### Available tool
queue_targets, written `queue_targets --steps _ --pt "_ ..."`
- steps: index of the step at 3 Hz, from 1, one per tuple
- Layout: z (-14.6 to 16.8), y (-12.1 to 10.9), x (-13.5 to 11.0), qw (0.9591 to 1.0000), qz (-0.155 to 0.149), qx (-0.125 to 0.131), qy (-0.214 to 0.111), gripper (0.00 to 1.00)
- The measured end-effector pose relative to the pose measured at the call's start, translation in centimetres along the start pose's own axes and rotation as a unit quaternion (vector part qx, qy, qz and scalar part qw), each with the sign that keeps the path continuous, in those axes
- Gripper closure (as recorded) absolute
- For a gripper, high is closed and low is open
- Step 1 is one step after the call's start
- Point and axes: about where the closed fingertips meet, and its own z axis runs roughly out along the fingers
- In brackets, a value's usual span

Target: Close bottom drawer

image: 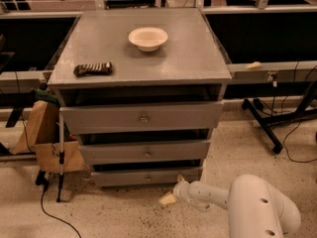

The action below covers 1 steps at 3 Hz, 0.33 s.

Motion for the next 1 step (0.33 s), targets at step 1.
queue_targets --steps 1 --pt "0.0 0.0 0.0 1.0 0.0 0.0 0.0 0.0"
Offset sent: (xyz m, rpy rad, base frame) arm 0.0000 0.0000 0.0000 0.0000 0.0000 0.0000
